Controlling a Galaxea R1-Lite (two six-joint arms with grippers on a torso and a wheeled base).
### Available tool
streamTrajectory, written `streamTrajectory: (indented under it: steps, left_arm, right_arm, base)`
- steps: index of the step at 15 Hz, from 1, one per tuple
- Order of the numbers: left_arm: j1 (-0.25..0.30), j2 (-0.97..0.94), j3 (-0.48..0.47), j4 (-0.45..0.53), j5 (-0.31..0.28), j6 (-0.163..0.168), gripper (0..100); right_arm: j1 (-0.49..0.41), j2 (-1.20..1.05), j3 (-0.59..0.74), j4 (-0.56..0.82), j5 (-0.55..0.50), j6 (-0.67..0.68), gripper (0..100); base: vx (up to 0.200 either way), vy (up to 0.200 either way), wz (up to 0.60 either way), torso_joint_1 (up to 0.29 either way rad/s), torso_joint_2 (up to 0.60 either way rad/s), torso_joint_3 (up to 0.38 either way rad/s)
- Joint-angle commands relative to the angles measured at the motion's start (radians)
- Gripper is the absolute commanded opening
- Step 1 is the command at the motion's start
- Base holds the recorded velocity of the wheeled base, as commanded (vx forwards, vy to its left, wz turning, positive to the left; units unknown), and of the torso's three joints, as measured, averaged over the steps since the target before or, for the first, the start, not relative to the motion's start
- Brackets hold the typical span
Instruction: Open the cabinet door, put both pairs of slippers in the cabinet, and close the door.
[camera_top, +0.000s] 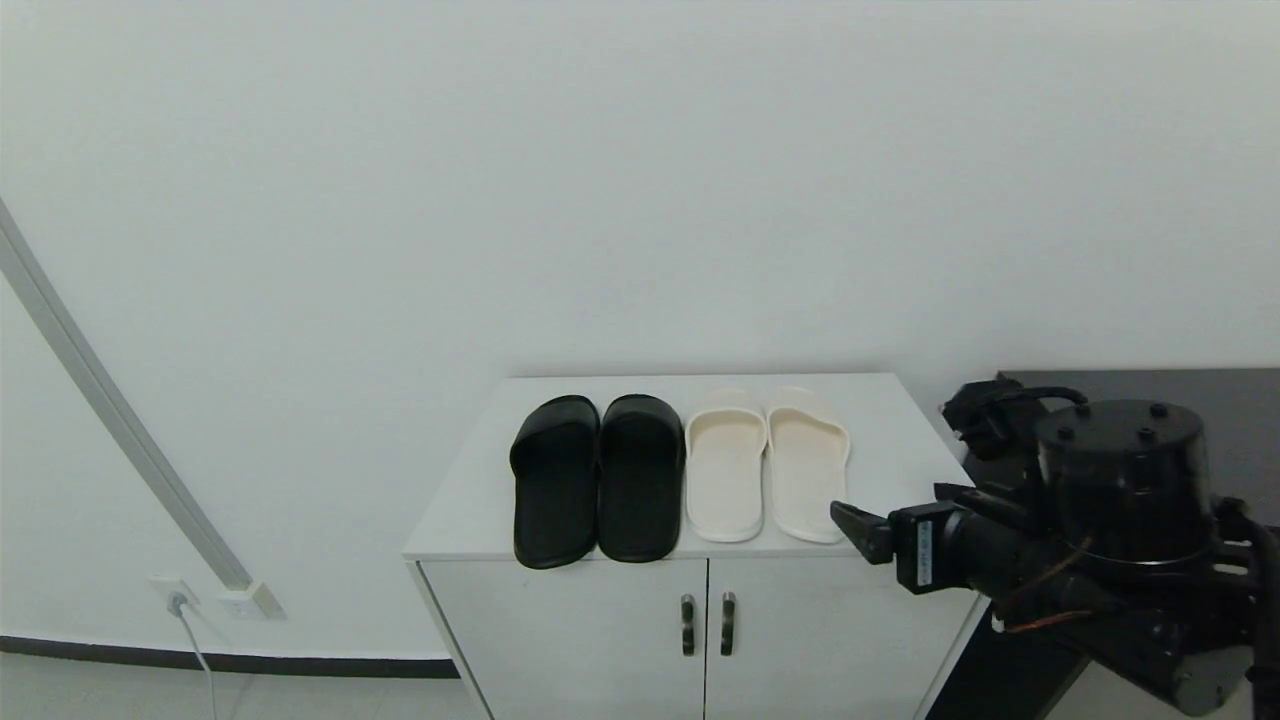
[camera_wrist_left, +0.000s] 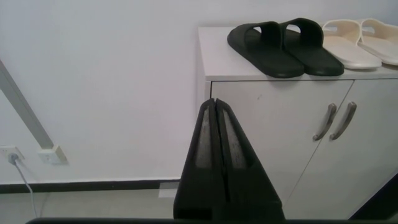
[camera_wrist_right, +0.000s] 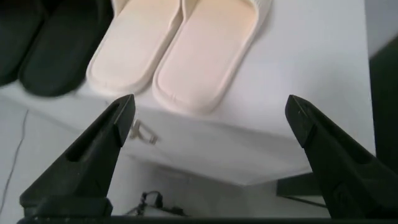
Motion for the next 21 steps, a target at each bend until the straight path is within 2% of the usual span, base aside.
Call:
streamTrajectory:
  steps: [1,2,9,14,21]
  left_arm:
    - [0.000,0.001,0.000,0.000,0.000,0.000,0]
    - [0.000,0.001,0.000,0.001,0.000,0.000,0]
    - [0.000,0.001,0.000,0.001,0.000,0.002,0]
    - [0.000,0.001,0.000,0.001,0.000,0.002,0]
    - [0.000,0.001,0.000,0.001,0.000,0.002,0]
  right_arm:
    - [0.049,0.133,-0.106,0.002,-0.105,0.020,100]
    - [0.072,0.182,-0.158,0.002,-0.168,0.020,100]
    - [0.072,0.478,-0.478,0.003,-0.301,0.027,100]
    - [0.004,0.631,-0.647,0.008,-0.312,0.027,100]
    - [-0.053,0.734,-0.794,0.009,-0.292,0.026,100]
  base:
    - [0.000,0.000,0.00,0.000,0.00,0.000]
    - [0.000,0.000,0.00,0.000,0.00,0.000]
    - [0.000,0.000,0.00,0.000,0.00,0.000]
    - [0.000,0.000,0.00,0.000,0.00,0.000]
    - [0.000,0.000,0.00,0.000,0.00,0.000]
